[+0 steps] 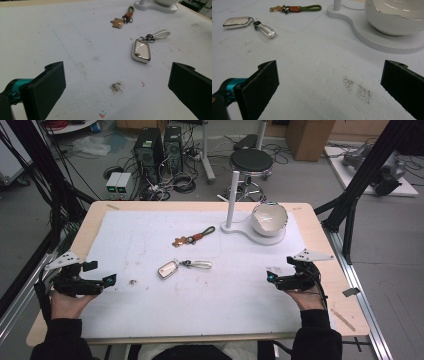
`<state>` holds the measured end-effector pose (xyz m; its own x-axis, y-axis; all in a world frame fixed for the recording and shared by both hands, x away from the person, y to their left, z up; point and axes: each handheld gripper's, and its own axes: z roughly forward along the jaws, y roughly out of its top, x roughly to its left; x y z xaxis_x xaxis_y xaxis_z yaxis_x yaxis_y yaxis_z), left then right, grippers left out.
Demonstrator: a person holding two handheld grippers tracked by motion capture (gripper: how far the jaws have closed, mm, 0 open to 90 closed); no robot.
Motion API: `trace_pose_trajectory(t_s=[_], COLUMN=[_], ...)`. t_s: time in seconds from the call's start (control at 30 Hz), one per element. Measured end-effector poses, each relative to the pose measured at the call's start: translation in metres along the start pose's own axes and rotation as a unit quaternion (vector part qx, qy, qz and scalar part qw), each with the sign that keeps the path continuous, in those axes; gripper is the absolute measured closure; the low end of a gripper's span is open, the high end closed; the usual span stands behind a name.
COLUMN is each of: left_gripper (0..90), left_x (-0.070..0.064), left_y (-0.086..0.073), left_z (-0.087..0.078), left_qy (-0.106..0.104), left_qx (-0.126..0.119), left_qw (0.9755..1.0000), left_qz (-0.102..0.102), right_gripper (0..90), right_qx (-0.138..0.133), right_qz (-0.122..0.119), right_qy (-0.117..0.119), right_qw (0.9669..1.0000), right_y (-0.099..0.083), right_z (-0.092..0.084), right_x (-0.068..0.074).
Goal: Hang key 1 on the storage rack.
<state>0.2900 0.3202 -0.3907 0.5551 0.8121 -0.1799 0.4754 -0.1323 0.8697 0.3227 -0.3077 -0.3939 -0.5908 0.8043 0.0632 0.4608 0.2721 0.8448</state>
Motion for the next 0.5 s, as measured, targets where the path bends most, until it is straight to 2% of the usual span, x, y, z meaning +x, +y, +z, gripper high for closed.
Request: trace_pose_trajectory(t_s=[0.23, 0.4, 0.5], left_gripper=[1.7, 1.8, 1.8], left_x=[-0.0008, -0.0015, -0.0015], left_y=[0.0012, 0.0021, 0.0024], left_z=[0.0083, 0.0106, 0.0106], left_qy=[0.001, 0.000, 0.001], left_qx=[0.013, 0.014, 0.013], left_qw=[0.9999, 0.9998, 0.9999], left_qz=[0.008, 0.010, 0.011], right_gripper=[0.8, 0.7, 0.8], right_qx=[-0.006, -0.007, -0.006], right_qz=[0.002, 0.009, 0.001], right_qy=[-0.003, -0.003, -0.012], right_qw=[1.0000, 0.9999, 0.9999], right_y=[-0.0012, -0.0033, -0.0042], right_z=[-0.0036, -0.0042, -0.0009], right_x=[-0.0012, -0.0014, -0.0003])
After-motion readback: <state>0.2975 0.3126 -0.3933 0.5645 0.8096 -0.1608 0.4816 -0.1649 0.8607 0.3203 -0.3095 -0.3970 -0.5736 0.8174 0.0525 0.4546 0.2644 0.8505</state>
